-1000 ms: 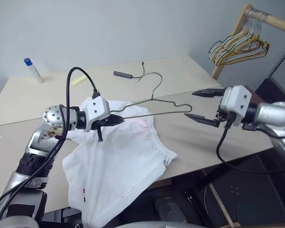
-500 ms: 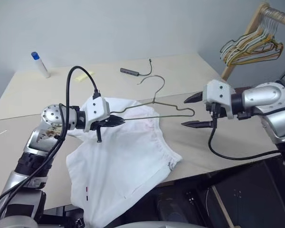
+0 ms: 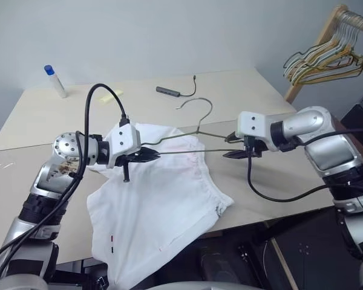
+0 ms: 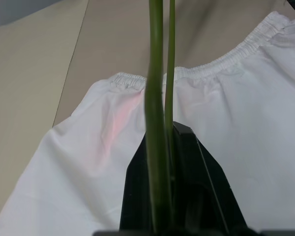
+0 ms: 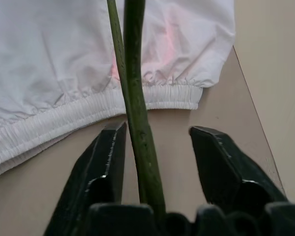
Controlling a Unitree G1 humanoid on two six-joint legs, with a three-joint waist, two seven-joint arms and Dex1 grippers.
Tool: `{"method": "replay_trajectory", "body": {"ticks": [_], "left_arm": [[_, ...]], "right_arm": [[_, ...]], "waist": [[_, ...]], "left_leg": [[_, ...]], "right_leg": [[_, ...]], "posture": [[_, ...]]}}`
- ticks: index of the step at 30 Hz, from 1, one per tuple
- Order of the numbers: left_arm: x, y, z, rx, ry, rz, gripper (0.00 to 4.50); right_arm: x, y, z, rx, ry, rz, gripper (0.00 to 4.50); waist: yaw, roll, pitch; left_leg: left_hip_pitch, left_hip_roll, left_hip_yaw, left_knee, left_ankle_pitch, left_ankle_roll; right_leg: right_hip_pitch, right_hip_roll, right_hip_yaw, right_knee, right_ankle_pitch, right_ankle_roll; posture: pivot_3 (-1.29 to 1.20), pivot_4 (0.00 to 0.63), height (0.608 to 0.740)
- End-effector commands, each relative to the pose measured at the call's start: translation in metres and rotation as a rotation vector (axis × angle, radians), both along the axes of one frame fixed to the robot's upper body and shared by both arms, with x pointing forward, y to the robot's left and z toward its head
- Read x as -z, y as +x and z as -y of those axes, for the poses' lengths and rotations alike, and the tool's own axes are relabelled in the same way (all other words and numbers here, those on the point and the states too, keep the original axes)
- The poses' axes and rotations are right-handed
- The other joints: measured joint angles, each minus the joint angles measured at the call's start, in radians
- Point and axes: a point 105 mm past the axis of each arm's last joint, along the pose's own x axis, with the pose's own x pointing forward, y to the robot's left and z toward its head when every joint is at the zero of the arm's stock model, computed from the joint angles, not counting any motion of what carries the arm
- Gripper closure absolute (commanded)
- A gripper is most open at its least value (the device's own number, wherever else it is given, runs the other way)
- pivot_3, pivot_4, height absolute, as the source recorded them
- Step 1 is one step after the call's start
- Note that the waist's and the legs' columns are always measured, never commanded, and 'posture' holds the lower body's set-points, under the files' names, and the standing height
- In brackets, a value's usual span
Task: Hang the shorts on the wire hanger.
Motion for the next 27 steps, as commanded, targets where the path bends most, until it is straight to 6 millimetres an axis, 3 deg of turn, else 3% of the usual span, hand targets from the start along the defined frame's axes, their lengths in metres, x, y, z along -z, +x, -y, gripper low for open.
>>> {"method": "replay_trajectory", "body": {"ticks": [1,4,8,11,16,23,27], "left_arm": [[-0.011,-0.003,0.002,0.018,0.003,0.04,4.5],[-0.007,-0.004,0.002,0.021,0.019,0.038,4.5],[-0.005,-0.003,0.0,0.01,0.034,0.045,4.5],[-0.01,-0.003,-0.004,0.002,0.002,0.041,3.78],[-0.032,0.017,-0.021,-0.126,-0.145,0.089,2.19],[-0.035,0.003,-0.039,-0.168,-0.22,0.034,0.01],[-0.034,-0.021,-0.03,-0.14,-0.302,-0.063,0.01]], "right_arm": [[-0.015,-0.002,-0.004,-0.04,0.005,0.056,3.26],[-0.015,-0.005,-0.006,-0.061,0.006,0.052,4.38],[-0.013,-0.011,-0.005,-0.082,0.011,0.032,4.47],[-0.012,-0.015,0.001,-0.074,0.025,0.019,4.5],[-0.004,-0.024,0.022,0.014,0.071,-0.048,4.5],[0.022,-0.039,0.076,0.366,0.2,-0.204,4.5],[0.042,-0.055,0.107,0.659,0.346,-0.378,4.5]], "waist": [[0.0,0.0,0.0],[-0.001,0.0,0.0],[0.0,0.0,0.0],[0.001,0.0,0.0],[0.015,0.0,0.0],[0.023,0.0,-0.001],[0.027,0.0,-0.001]], "left_leg": [[0.0,0.0,0.0,0.0,0.0,0.0],[0.0,0.0,0.0,0.0,0.0,0.0],[0.0,0.0,0.0,0.0,0.0,0.0],[0.0,0.0,0.0,0.0,0.0,0.0],[0.0,0.0,-0.001,0.001,0.0,0.0],[0.0,0.0,-0.001,0.001,0.0,0.0],[0.0,0.0,-0.001,0.001,0.0,0.0]], "right_leg": [[0.0,0.0,0.0,0.0,0.0,0.0],[0.0,0.0,0.0,0.0,0.0,0.0],[0.0,0.0,0.0,0.0,0.0,0.0],[0.0,0.0,0.0,0.0,0.0,0.0],[0.001,0.0,-0.001,0.0,0.0,0.0],[0.001,0.0,-0.002,-0.001,0.0,0.0],[0.002,0.0,-0.002,0.0,0.0,0.0]], "posture": [[-0.09,0.0,0.74],[-0.09,0.0,0.74],[-0.09,0.0,0.74],[-0.08,0.0,0.74],[-0.08,0.0,0.74],[-0.07,0.0,0.74],[-0.06,0.006,0.74]]}}
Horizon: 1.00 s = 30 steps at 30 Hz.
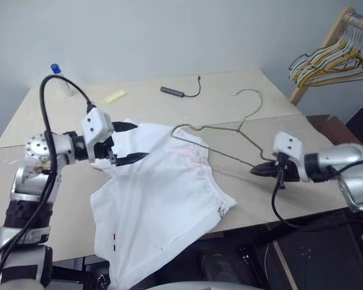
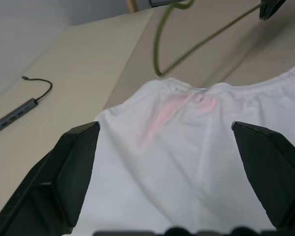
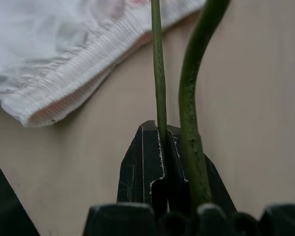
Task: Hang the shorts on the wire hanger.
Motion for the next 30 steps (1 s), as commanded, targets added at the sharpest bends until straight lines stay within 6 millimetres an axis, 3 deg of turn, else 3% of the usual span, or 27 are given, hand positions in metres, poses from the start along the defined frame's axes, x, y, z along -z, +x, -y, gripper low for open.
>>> {"method": "replay_trajectory", "body": {"ticks": [1,4,8,14,21,30], "left_arm": [[-0.019,-0.023,0.014,0.058,-0.078,-0.007,0.01],[-0.022,-0.036,0.019,0.097,-0.101,-0.027,0.01],[-0.023,-0.04,0.018,0.098,-0.075,-0.048,0.01],[-0.022,-0.04,0.02,0.091,-0.062,-0.05,0.01],[-0.024,-0.05,0.015,0.081,-0.048,-0.055,0.01],[-0.024,-0.052,0.013,0.047,-0.051,-0.05,0.01]], "right_arm": [[-0.004,-0.012,0.019,0.227,0.132,-0.094,4.5],[0.013,-0.036,0.028,0.342,0.188,-0.276,4.5],[0.028,-0.06,0.03,0.371,0.211,-0.428,4.5],[0.042,-0.058,0.02,0.352,0.21,-0.522,4.5],[0.045,-0.057,0.012,0.281,0.213,-0.586,4.5],[0.022,-0.054,0.009,0.147,0.272,-0.544,4.5]], "waist": [[0.003,0.0,0.0],[0.011,0.0,0.0],[0.02,0.0,0.0],[0.017,0.0,0.0],[0.027,0.0,0.0],[0.055,0.0,0.0]], "left_leg": [[0.0,0.0,0.0,0.0,0.0,0.0],[0.001,0.0,0.0,0.0,0.0,0.0],[0.003,0.0,0.0,0.0,0.0,0.0],[0.006,0.0,0.002,0.0,0.0,0.0],[0.003,0.0,0.002,0.0,-0.001,0.001],[0.004,0.0,0.002,0.0,-0.001,0.001]], "right_leg": [[0.0,0.0,0.0,0.0,0.0,0.0],[0.001,0.0,0.0,0.0,0.0,0.0],[0.003,0.001,0.0,0.0,-0.003,-0.005],[0.004,0.001,0.001,-0.001,-0.005,-0.008],[0.002,0.001,0.001,-0.002,-0.004,-0.005],[0.002,0.001,0.001,-0.002,-0.005,-0.008]], "posture": [[-0.06,0.011,0.74],[-0.07,0.018,0.74],[-0.08,0.026,0.74],[-0.06,0.03,0.74],[-0.02,0.029,0.74],[0.0,0.027,0.74]]}}
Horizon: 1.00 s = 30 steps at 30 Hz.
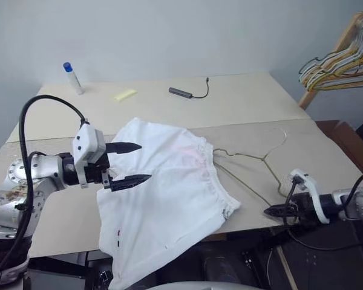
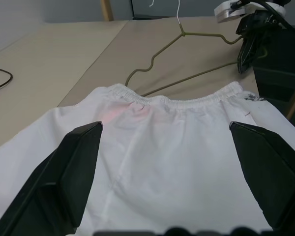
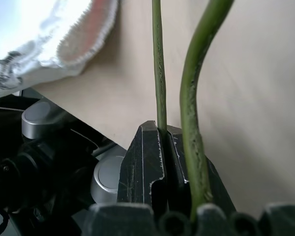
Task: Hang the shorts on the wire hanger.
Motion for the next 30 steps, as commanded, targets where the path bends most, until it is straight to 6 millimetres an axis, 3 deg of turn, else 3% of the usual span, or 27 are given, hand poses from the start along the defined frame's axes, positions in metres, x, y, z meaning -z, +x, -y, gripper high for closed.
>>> {"method": "replay_trajectory", "body": {"ticks": [1,7,13,23,30], "left_arm": [[-0.011,-0.001,-0.001,-0.01,0.002,0.042,0.01],[-0.013,0.001,-0.001,-0.016,0.0,0.053,0.01],[-0.016,0.005,0.003,-0.015,-0.008,0.08,0.01],[-0.018,0.007,0.004,-0.027,-0.015,0.098,0.01],[-0.017,0.007,0.004,-0.033,-0.015,0.101,0.01]], "right_arm": [[-0.015,0.003,-0.004,-0.078,0.031,0.06,4.5],[-0.004,0.002,-0.009,-0.164,-0.003,0.044,4.5],[0.006,0.04,-0.014,-0.135,-0.057,0.102,4.5],[0.009,0.054,-0.02,-0.262,-0.087,0.08,4.5],[0.001,0.078,-0.022,-0.236,-0.092,0.121,4.5]], "waist": [[0.007,0.0,0.0],[0.022,0.0,0.0],[0.022,-0.001,-0.001],[0.046,-0.001,-0.001],[0.048,-0.001,-0.001]], "left_leg": [[0.0,0.0,0.0,0.0,0.0,0.0],[0.0,0.0,0.001,0.0,0.0,0.0],[0.0,0.0,0.001,0.0,0.0,0.0],[-0.002,0.0,0.001,0.0,0.0,0.0],[-0.002,0.0,0.001,0.0,0.0,0.0]], "right_leg": [[0.0,0.0,0.0,0.0,0.0,0.0],[0.0,0.0,0.0,0.0,0.0,0.0],[0.0,0.0,0.0,0.0,0.001,0.001],[-0.002,0.0,-0.001,-0.001,0.004,0.006],[-0.002,0.001,-0.001,0.0,0.004,0.006]], "posture": [[0.0,0.027,0.74],[0.01,0.017,0.74],[0.03,0.002,0.74],[0.05,0.0,0.74],[0.06,0.0,0.74]]}}
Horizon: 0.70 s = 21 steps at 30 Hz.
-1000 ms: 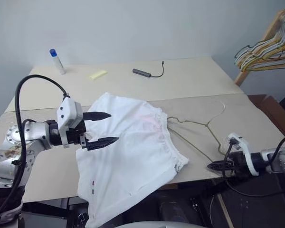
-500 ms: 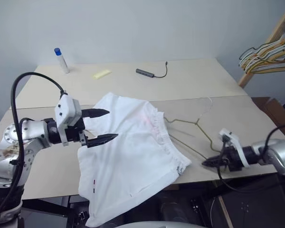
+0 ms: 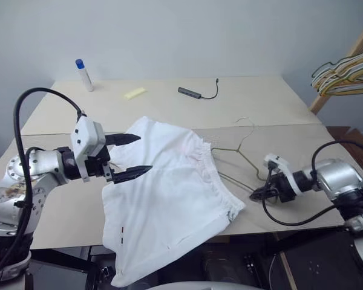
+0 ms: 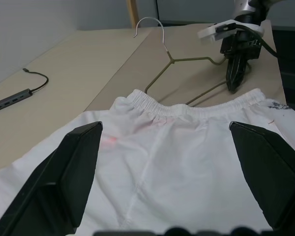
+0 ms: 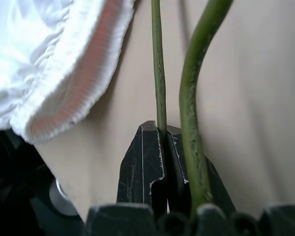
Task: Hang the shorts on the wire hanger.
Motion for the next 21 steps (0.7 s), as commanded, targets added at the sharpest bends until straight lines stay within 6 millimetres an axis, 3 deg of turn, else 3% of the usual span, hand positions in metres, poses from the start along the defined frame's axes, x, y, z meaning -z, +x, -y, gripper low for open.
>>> {"method": "replay_trajectory", "body": {"ticks": [1,5,12,16,21], "left_arm": [[-0.007,-0.001,0.002,0.007,0.001,0.045,0.01],[-0.007,0.001,0.001,0.004,0.004,0.051,0.01],[-0.007,0.004,0.0,0.009,0.012,0.063,0.01],[-0.016,0.017,-0.006,-0.009,0.027,0.115,0.01],[-0.045,0.042,-0.022,-0.06,0.047,0.227,0.01]], "right_arm": [[-0.013,0.008,-0.001,-0.026,0.014,0.04,4.5],[-0.014,0.012,-0.001,-0.028,0.006,0.056,4.5],[-0.054,0.03,-0.004,0.028,0.073,0.253,4.5],[-0.085,0.034,-0.018,-0.022,0.053,0.48,4.5],[-0.12,0.028,-0.049,-0.16,-0.031,0.781,4.5]], "waist": [[0.002,0.0,0.0],[0.003,0.0,0.0],[0.0,0.0,0.0],[-0.001,0.0,0.0],[-0.006,0.001,0.0]], "left_leg": [[0.0,0.0,0.0,0.0,0.0,0.0],[-0.001,0.0,0.0,0.0,0.0,0.0],[0.0,0.0,0.0,0.0,0.0,0.0],[-0.001,0.0,0.0,0.0,0.0,0.0],[-0.002,0.0,0.0,0.0,0.0,0.0]], "right_leg": [[0.0,0.0,0.0,0.0,0.0,0.0],[0.0,0.0,0.0,-0.001,0.0,0.0],[0.0,0.0,0.0,0.0,0.0,0.0],[-0.001,0.0,0.0,0.001,0.0,0.0],[-0.002,0.0,0.0,0.0,0.0,0.0]], "posture": [[0.05,0.0,0.74],[0.05,0.0,0.74],[0.02,0.0,0.74],[-0.02,0.0,0.74],[-0.06,0.0,0.74]]}}
